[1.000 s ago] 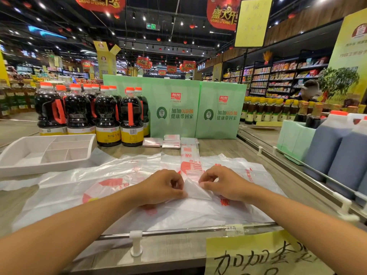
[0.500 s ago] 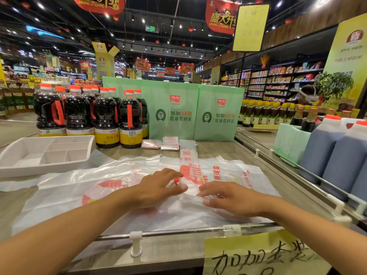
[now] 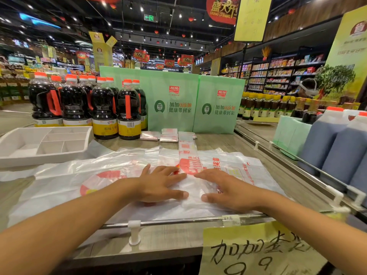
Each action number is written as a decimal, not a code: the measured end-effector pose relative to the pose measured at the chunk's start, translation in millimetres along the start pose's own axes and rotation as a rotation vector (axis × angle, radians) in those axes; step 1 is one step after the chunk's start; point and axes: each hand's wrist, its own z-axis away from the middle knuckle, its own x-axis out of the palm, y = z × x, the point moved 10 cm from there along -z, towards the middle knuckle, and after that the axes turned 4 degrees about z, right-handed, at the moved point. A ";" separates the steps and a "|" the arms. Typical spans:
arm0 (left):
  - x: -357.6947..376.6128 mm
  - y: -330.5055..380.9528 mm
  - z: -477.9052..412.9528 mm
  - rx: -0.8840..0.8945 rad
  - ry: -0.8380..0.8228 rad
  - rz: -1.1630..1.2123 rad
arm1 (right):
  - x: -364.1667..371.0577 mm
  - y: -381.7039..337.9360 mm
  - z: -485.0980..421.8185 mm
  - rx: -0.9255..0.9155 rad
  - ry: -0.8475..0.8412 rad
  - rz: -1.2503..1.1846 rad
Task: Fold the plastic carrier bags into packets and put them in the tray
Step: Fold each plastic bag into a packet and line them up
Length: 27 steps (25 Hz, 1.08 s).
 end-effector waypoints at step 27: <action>-30.4 13.6 9.4 0.324 0.315 0.367 | -12.0 -9.2 10.8 -0.051 0.028 -0.067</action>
